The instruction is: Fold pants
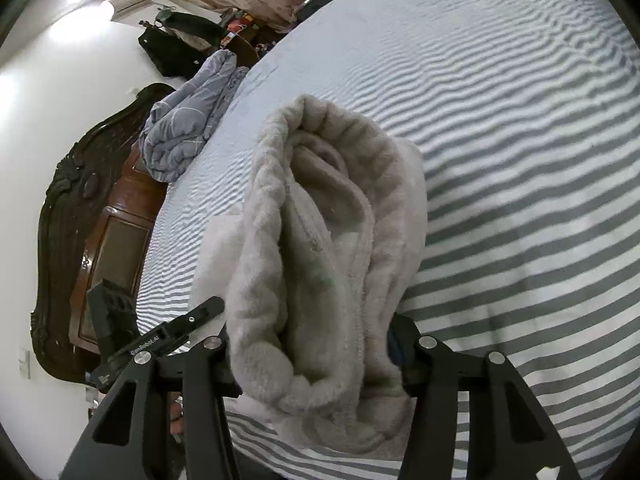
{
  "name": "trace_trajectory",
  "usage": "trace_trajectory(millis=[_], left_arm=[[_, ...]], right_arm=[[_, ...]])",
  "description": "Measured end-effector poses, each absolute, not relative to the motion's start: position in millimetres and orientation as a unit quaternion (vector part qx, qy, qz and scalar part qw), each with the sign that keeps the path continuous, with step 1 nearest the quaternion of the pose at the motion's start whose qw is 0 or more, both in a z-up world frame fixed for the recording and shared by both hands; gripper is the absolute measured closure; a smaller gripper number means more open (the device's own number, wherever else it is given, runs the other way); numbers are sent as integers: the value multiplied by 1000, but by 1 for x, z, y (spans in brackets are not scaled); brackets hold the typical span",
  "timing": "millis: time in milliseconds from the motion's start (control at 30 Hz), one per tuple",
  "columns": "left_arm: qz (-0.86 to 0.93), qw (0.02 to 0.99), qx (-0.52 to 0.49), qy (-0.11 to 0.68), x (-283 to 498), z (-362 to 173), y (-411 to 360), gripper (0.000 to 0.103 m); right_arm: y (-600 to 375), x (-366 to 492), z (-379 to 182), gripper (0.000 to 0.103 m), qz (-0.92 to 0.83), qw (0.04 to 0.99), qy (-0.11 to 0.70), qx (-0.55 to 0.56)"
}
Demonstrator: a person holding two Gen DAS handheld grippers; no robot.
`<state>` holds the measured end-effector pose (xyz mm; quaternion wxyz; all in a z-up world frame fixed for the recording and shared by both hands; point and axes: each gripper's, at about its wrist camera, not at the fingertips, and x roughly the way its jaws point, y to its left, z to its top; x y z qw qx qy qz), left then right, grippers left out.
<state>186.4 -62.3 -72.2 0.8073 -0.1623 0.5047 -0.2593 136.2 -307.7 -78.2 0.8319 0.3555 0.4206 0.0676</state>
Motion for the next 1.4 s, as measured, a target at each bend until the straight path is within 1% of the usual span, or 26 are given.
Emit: trace_trajectory(millis=[67,233,467,633,800,900,933,967,1000,1033,1067,1133,1267,1333,1400], left_arm=[[-261,808,-173,499,188,-65,-57,70],[-260,826,-163,474,202,-36,-40,71],[-232,850,-149,449,250,-3,-7,71],[-210,854,-147,453,285,-10,15,70],[-187,846,-138,480,314,-47,25,70],[-168,845,-126,493,319,-72,28,67],[-168,844,-128,492,318,-78,31,63],[-169,843,-133,492,316,-84,34,60],[-171,843,-135,491,315,-86,36,57],[-171,845,-132,489,313,-88,36,52],[-170,848,-126,485,310,-88,36,51],[-171,853,-112,480,300,-88,35,49],[-166,862,-89,470,274,-89,35,45],[-163,866,-78,467,262,-92,35,42],[-160,870,-72,460,254,-96,36,40]], right_arm=[[-303,140,-68,56,72,835,420,347],[-288,161,-47,56,92,841,411,340],[-261,219,-37,56,125,840,392,353],[-239,266,-50,56,136,836,396,353],[-225,297,-83,56,127,828,421,349],[-222,304,-104,51,105,829,438,332],[-223,303,-110,48,102,829,441,327],[-224,301,-114,42,98,830,445,323],[-224,298,-119,40,92,832,449,313],[-222,296,-120,35,86,837,450,298],[-220,295,-119,30,81,842,450,287],[-217,288,-116,25,66,851,445,270],[-210,271,-108,24,55,863,439,241],[-205,257,-109,21,45,869,439,223],[-202,250,-113,21,38,872,440,212]])
